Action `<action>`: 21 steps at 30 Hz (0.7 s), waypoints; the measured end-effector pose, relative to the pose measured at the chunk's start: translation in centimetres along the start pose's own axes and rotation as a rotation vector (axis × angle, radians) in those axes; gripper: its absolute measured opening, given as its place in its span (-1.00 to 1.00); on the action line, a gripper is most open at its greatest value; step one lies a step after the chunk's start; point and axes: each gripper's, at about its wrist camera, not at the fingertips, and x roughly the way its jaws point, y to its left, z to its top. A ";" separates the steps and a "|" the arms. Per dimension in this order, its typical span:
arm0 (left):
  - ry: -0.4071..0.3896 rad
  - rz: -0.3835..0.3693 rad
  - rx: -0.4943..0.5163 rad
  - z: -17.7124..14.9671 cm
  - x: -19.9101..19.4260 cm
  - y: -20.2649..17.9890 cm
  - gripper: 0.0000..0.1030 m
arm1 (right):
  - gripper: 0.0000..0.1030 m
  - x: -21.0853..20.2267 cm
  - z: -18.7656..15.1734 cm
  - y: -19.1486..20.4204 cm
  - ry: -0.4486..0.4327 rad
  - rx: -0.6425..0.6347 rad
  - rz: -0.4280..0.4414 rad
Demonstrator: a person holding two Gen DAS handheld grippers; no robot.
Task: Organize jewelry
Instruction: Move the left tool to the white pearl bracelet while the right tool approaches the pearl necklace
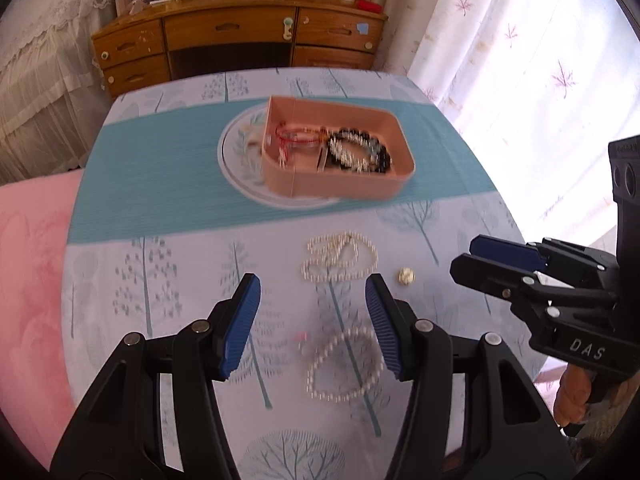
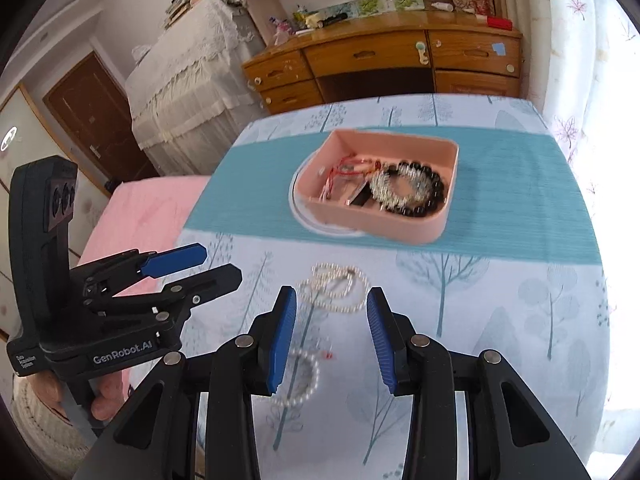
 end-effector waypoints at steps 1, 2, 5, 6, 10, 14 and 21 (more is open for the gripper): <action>0.012 -0.005 -0.003 -1.0 0.1 0.1 0.01 | -0.28 0.2 -0.6 0.1 0.013 0.002 -0.001; 0.025 -0.011 -0.008 -1.9 0.2 0.2 0.01 | -0.28 0.3 -1.1 0.3 0.023 0.003 -0.001; 0.081 -0.028 -0.032 -4.2 1.4 0.4 0.01 | -0.28 1.0 -2.9 0.9 0.054 0.002 -0.024; 0.097 -0.029 -0.039 -4.8 1.9 0.6 0.01 | -0.28 1.3 -3.3 0.9 0.064 0.001 -0.029; 0.152 -0.030 -0.057 -6.5 3.6 0.7 0.01 | -0.28 2.8 -4.5 0.7 0.116 0.012 -0.028; 0.190 -0.022 -0.046 -7.3 4.6 0.5 0.01 | -0.28 4.1 -4.9 -0.2 0.145 0.032 -0.031; 0.243 0.030 0.037 -6.9 6.1 -1.3 0.00 | -0.28 5.2 -5.2 -1.9 0.166 0.080 -0.028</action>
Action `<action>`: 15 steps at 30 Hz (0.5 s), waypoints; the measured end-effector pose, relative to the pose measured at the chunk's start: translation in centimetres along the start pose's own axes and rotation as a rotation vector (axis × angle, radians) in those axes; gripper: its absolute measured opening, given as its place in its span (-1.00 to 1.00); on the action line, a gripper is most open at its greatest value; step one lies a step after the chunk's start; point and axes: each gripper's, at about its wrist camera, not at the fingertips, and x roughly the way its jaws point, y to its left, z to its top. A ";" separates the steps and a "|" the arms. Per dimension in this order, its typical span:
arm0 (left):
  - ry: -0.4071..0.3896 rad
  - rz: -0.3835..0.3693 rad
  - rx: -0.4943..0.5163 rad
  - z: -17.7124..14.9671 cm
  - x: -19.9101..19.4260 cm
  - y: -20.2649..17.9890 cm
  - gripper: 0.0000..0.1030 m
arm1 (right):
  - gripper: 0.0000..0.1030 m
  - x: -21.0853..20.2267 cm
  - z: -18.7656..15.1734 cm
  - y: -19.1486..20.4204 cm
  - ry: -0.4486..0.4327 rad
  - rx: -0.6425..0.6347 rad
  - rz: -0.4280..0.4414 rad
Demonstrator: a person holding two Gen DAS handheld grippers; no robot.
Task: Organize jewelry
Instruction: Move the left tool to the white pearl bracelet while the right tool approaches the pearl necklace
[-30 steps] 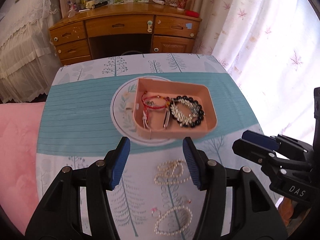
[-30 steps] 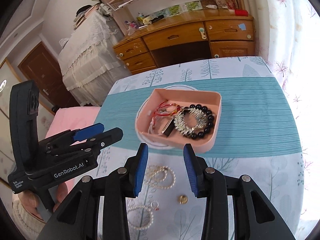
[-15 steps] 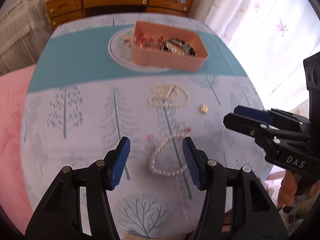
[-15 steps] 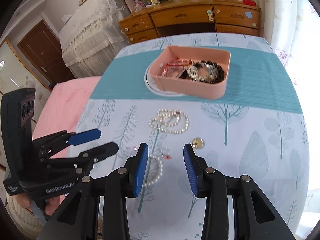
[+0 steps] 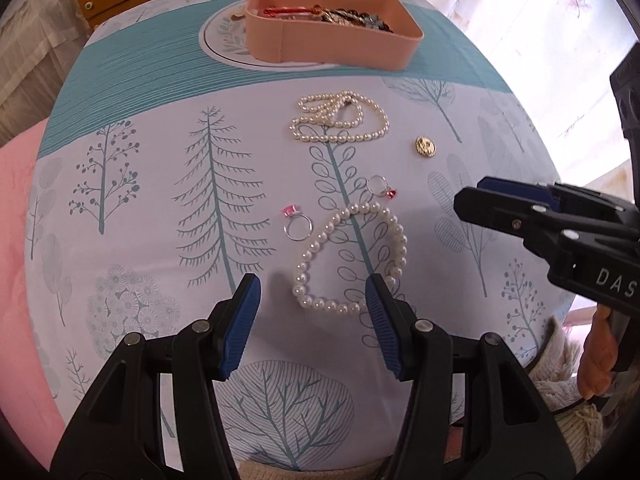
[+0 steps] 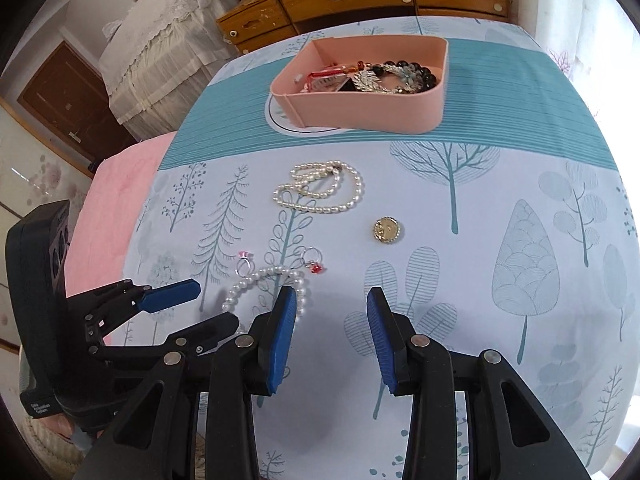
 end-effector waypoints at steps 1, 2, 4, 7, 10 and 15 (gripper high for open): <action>0.009 0.009 0.009 0.1 0.2 -0.1 0.00 | -0.28 0.2 0.1 -0.2 0.002 0.004 0.003; 0.019 0.015 0.018 0.1 0.4 -0.3 0.00 | -0.28 0.2 0.1 -0.3 0.000 0.006 0.003; 0.042 0.023 0.021 0.2 1.0 -0.5 -0.15 | -0.28 0.4 0.2 -0.3 -0.002 0.003 -0.001; 0.061 0.028 0.019 0.5 1.6 -0.5 -0.26 | -0.28 0.5 0.3 -0.2 -0.008 -0.014 -0.008; 0.062 0.055 0.027 0.8 1.6 -0.6 -0.53 | -0.28 0.9 0.7 -0.2 -0.010 -0.030 -0.014; 0.053 0.049 0.004 1.1 1.5 -0.1 -0.90 | -0.28 1.8 2.0 -0.2 -0.011 -0.048 -0.028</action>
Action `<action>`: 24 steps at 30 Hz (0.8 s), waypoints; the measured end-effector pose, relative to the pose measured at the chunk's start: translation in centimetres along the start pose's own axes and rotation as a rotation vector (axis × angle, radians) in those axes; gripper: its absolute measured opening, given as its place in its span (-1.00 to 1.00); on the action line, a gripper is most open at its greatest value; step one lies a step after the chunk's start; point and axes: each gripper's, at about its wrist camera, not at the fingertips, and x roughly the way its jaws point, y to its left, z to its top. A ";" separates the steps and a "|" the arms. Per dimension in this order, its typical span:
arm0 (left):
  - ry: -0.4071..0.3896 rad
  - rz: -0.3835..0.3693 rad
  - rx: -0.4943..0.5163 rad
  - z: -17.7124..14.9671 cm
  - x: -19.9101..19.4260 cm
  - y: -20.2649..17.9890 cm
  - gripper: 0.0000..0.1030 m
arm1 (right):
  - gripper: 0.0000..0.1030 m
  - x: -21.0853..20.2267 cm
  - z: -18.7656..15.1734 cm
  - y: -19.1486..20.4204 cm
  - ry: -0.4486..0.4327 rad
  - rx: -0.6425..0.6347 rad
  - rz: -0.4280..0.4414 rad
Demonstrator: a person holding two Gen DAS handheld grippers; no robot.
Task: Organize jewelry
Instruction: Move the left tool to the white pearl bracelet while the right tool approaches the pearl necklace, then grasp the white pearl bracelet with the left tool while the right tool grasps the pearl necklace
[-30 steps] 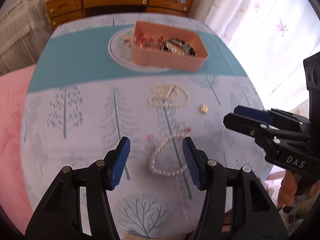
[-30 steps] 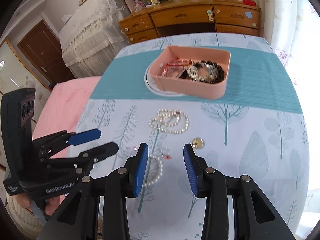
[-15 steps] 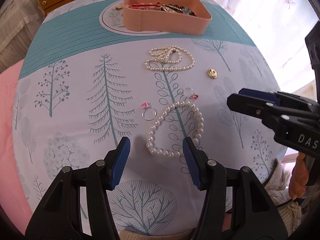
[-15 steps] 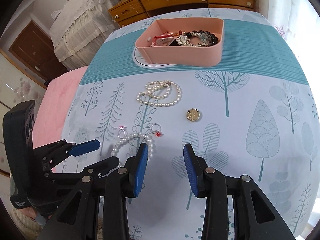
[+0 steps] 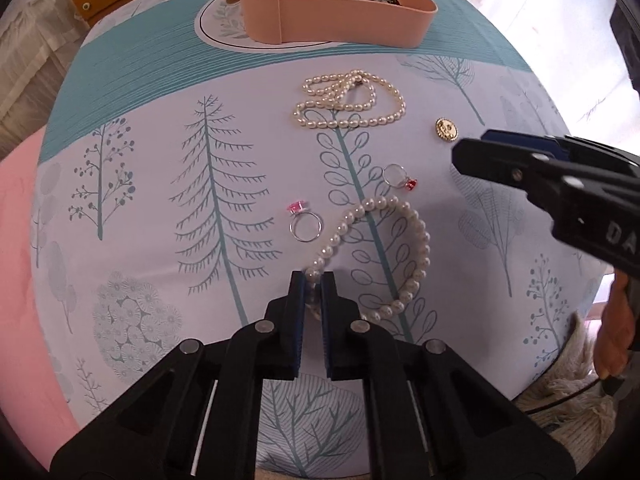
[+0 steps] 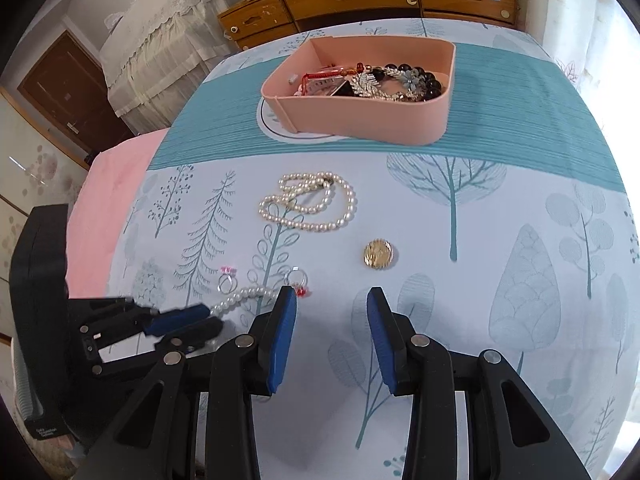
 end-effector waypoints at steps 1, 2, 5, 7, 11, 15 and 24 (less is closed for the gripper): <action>-0.002 -0.006 -0.004 0.0 0.0 0.1 -0.90 | -0.28 0.2 0.4 0.0 -0.002 -0.008 -0.006; -0.005 -0.014 -0.011 -0.1 -0.1 0.3 -0.90 | -0.28 0.4 1.0 0.1 -0.003 -0.019 -0.011; -0.006 -0.048 -0.041 -0.3 -0.4 1.4 -0.90 | -0.28 1.2 2.8 0.4 -0.013 -0.059 -0.023; -0.007 -0.067 -0.063 -0.8 -0.5 2.0 -0.90 | -0.28 1.6 3.7 0.7 -0.020 -0.098 -0.014; -0.007 -0.109 -0.099 -1.2 -0.9 3.3 -0.90 | -0.28 2.3 5.4 2.1 -0.055 -0.228 -0.005; -0.005 -0.142 -0.124 -1.3 -1.1 4.3 -0.90 | -0.29 3.2 6.0 4.5 -0.073 -0.397 -0.010; -0.012 -0.193 -0.160 -2.4 -1.8 5.6 -0.90 | -0.42 5.1 4.8 8.8 -0.053 -0.809 -0.098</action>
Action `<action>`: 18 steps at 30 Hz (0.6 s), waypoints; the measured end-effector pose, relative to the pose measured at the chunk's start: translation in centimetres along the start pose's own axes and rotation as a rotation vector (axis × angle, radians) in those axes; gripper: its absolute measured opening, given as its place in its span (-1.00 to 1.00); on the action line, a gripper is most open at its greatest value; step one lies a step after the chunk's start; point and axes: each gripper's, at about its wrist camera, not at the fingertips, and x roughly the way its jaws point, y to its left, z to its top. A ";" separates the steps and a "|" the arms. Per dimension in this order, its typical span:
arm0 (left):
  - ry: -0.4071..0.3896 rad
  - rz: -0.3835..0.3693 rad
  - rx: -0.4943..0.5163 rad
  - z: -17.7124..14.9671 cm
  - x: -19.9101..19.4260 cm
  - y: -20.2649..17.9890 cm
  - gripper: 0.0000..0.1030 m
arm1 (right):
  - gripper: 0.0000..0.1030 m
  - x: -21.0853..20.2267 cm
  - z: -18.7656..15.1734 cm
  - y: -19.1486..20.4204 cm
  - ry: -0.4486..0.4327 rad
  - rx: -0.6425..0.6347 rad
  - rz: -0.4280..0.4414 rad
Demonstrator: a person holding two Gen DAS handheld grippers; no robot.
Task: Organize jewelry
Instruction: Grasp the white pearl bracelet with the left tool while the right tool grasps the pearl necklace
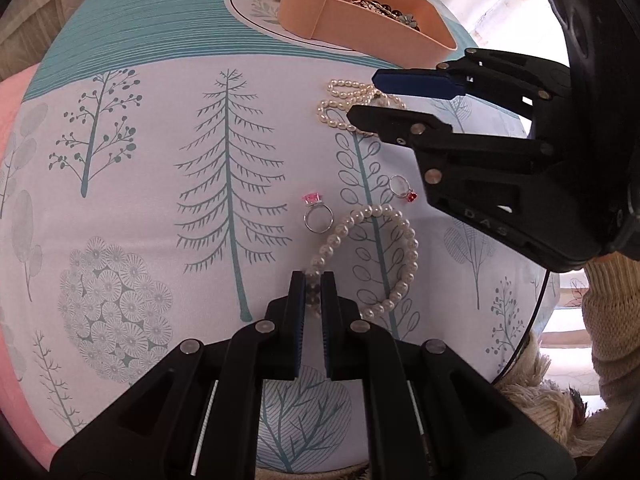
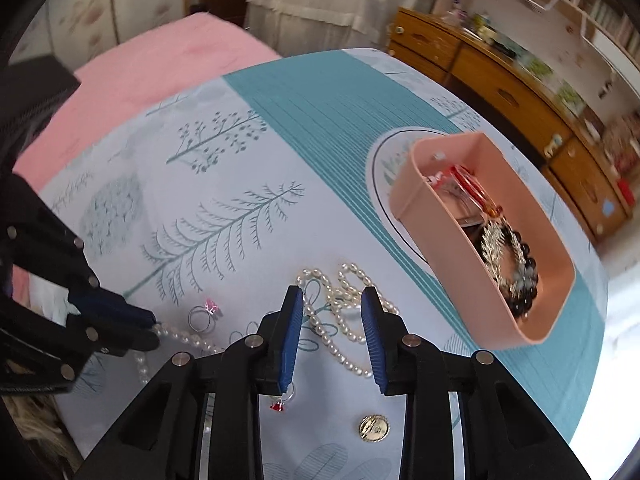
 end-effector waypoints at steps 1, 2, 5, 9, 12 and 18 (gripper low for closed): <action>-0.001 -0.004 -0.004 -0.3 0.1 -0.2 -0.90 | -0.42 0.2 -0.2 0.2 0.004 -0.020 -0.003; -0.001 -0.010 -0.008 -0.4 0.0 0.0 -0.90 | -0.44 0.4 -0.3 0.4 0.008 -0.035 -0.007; -0.002 -0.019 -0.014 -0.4 -0.2 0.3 -0.90 | -0.45 1.2 -0.2 0.5 0.028 -0.083 -0.013; -0.002 -0.022 -0.016 -0.4 0.0 0.1 -0.90 | -0.49 2.3 0.1 0.8 0.042 -0.128 -0.003; -0.002 -0.021 -0.015 -0.5 -0.2 0.1 -0.90 | -0.51 2.6 0.4 0.4 0.052 -0.131 0.002; 0.000 -0.024 -0.017 -0.4 0.0 0.1 -0.90 | -0.67 3.2 0.6 -0.2 0.092 -0.142 0.009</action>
